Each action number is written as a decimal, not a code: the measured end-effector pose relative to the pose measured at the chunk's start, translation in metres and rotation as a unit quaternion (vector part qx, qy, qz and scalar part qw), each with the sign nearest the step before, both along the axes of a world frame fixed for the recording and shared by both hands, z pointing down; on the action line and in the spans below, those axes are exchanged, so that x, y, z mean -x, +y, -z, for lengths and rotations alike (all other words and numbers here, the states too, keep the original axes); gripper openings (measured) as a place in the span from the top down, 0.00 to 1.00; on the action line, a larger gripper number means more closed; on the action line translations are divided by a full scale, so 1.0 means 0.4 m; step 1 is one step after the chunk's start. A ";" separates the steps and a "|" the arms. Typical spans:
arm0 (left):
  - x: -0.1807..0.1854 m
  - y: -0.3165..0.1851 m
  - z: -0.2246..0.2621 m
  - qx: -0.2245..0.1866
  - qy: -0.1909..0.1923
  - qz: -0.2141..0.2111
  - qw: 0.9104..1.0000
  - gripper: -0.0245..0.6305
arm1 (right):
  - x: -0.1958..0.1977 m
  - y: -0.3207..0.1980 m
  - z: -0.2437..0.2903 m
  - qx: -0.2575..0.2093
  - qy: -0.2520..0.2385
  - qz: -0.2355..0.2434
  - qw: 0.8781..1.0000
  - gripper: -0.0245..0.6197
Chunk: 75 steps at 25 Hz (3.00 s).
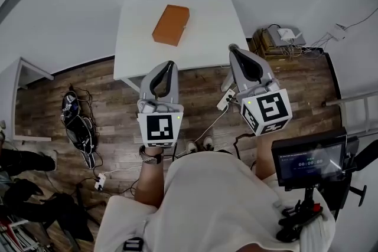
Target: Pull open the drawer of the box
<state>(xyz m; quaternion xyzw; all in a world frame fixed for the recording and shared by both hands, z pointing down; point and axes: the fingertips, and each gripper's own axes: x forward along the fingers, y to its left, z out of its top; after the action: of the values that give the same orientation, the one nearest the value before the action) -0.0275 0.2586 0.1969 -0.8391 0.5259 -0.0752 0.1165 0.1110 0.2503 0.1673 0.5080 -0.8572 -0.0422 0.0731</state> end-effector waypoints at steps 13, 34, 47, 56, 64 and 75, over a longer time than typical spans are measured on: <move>0.118 -0.019 -0.047 0.022 0.003 -0.005 1.000 0.95 | 0.122 -0.012 -0.029 0.003 -0.004 -0.013 1.000 0.96; 0.161 -0.101 -0.067 0.027 -0.001 0.002 1.000 0.95 | 0.153 -0.097 -0.053 0.017 -0.014 -0.011 1.000 0.96; 0.140 -0.336 -0.110 0.040 -0.007 0.012 0.999 0.95 | 0.126 -0.344 -0.105 0.037 -0.018 -0.003 0.999 0.96; 0.123 -0.517 -0.097 0.039 -0.005 0.020 0.999 0.95 | 0.092 -0.534 -0.109 0.046 -0.017 0.000 0.999 0.96; 0.047 -0.725 -0.124 0.056 -0.010 0.023 0.998 0.95 | 0.025 -0.742 -0.154 0.066 -0.006 0.008 0.998 0.96; 0.020 -0.879 -0.165 0.081 -0.015 0.026 0.996 0.95 | 0.010 -0.897 -0.213 0.087 0.016 0.025 0.996 0.96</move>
<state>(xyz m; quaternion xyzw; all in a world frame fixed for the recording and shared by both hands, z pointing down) -0.0355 -0.0929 0.2631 -0.8308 0.5377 -0.1331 0.0543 0.1070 -0.1083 0.2526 0.4778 -0.8685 0.0230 0.1297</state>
